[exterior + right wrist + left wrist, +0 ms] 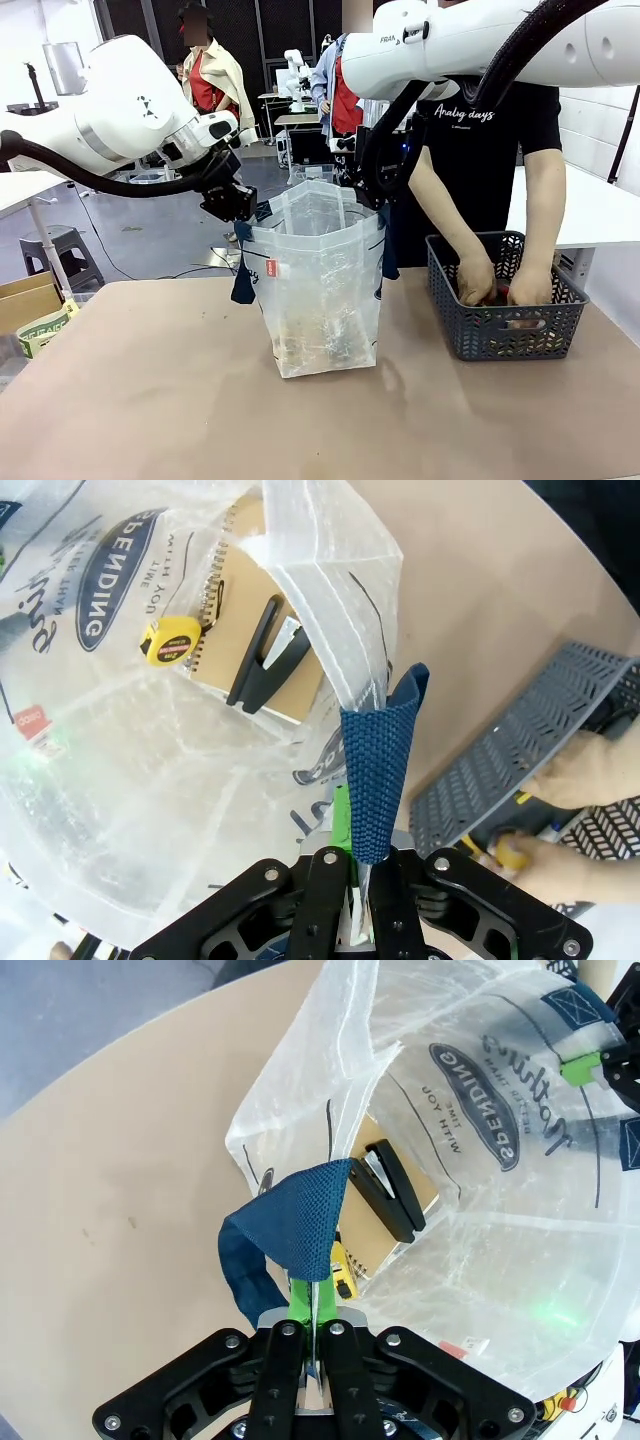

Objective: Transfer purchased items from the store into the shopping bag.
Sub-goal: Move the Reusable shopping bag to the right side of the table.

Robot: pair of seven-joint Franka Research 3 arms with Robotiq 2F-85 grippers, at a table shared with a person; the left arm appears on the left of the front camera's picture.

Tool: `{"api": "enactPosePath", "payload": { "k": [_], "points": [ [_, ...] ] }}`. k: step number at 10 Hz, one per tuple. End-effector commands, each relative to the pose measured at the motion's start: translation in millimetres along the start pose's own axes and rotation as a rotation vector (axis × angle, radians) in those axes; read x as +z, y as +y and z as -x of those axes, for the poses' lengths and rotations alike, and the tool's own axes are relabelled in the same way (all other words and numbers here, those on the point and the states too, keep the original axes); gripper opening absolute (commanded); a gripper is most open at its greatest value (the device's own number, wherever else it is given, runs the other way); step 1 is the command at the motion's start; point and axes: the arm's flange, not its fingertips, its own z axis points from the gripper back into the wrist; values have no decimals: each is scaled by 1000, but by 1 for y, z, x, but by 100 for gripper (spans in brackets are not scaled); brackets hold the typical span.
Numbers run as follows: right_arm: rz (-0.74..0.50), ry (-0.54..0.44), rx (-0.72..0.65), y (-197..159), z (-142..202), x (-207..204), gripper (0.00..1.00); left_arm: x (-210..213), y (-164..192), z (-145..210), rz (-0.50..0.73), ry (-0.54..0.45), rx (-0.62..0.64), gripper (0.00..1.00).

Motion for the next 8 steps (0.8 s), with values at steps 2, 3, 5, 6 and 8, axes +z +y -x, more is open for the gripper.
{"api": "enactPosePath", "payload": {
  "k": [2, 3, 5, 6, 8],
  "points": [
    [1, -3, -3, -1, 0, 1, 0, -4, 1, -5, -33, -37, -57, 0],
    [1, -3, -3, -1, 0, 1, 0, -3, 1, -5, -48, -40, -62, 0],
    [1, -3, -3, -1, 0, 1, 0, 0, 4, -4, -67, -33, -64, 0],
    [1, -3, -3, -1, 0, 1, 0, 1, 4, -3, -63, -33, -65, 0],
    [1, -3, -3, -1, 0, 1, 0, 0, 3, -3, -54, -31, -75, 0]
  ]
}}
